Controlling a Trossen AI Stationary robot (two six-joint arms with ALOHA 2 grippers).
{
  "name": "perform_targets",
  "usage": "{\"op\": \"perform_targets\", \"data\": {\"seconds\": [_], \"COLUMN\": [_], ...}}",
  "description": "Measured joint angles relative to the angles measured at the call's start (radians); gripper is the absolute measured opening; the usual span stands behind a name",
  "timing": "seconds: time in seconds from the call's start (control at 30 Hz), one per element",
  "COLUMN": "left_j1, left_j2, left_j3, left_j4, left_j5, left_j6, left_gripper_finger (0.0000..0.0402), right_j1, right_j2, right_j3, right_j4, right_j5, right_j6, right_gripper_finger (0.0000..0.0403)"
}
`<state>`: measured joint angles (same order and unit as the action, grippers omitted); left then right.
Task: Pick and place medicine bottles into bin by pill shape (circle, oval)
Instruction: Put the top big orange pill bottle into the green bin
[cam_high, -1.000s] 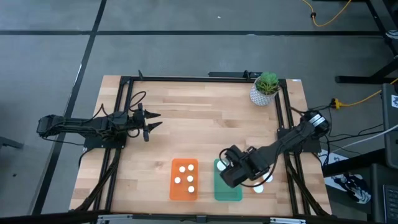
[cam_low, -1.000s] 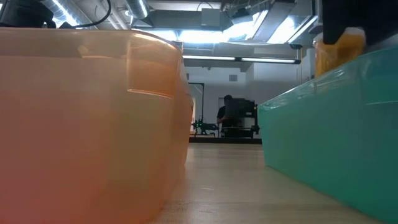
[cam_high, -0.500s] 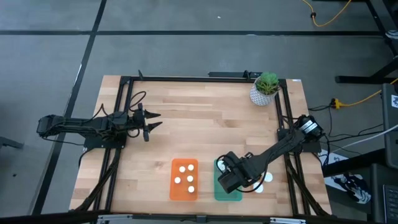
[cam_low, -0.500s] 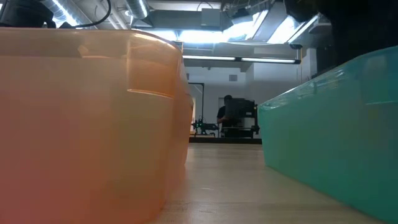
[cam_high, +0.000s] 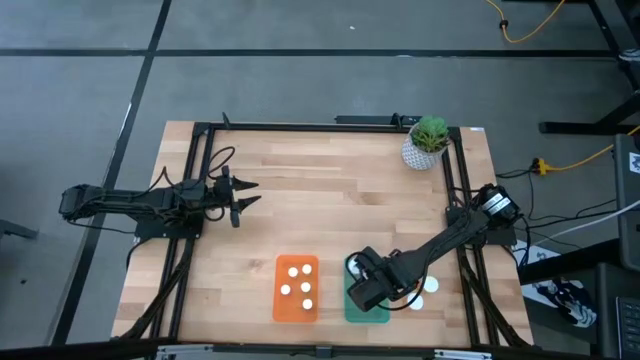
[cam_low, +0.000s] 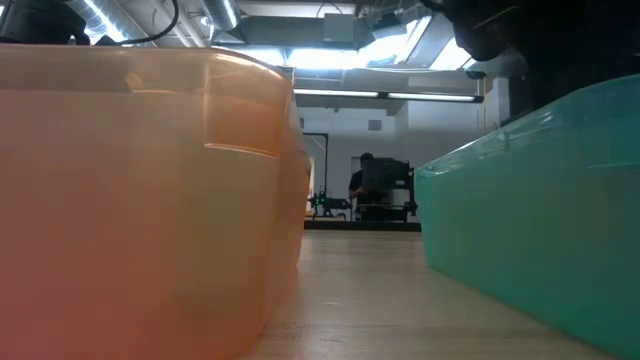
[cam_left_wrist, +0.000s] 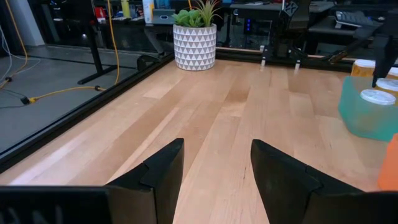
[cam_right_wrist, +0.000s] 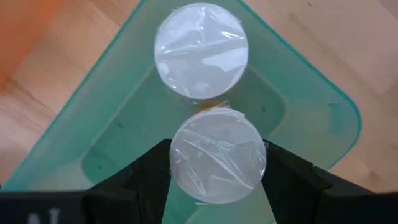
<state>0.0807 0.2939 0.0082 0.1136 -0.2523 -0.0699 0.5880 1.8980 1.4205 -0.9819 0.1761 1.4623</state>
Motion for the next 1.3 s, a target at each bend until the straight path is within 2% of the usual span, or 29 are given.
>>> {"op": "perform_targets", "data": {"seconds": [0.43, 0.8, 1.03, 1.17, 1.3], "left_j1": [0.000, 0.000, 0.000, 0.000, 0.000], "left_j2": [0.000, 0.000, 0.000, 0.000, 0.000], "left_j3": [0.000, 0.000, 0.000, 0.000, 0.000], "left_j4": [0.000, 0.000, 0.000, 0.000, 0.000], "left_j5": [0.000, 0.000, 0.000, 0.000, 0.000], "left_j6": [0.000, 0.000, 0.000, 0.000, 0.000], "left_gripper_finger": [0.0179, 0.0179, 0.0179, 0.0179, 0.0179], "right_j1": [-0.010, -0.010, -0.010, -0.003, 0.023], "right_j2": [0.000, 0.000, 0.000, -0.001, -0.002], "right_j3": [0.000, 0.000, 0.035, 0.102, 0.178], "right_j4": [-0.028, -0.055, -0.089, -0.182, -0.327], "right_j5": [-0.001, -0.014, -0.010, 0.089, 0.190], "right_j6": [0.063, 0.116, 0.122, 0.149, 0.249], "right_gripper_finger": [0.0220, 0.0276, 0.0284, 0.0284, 0.0284]}}
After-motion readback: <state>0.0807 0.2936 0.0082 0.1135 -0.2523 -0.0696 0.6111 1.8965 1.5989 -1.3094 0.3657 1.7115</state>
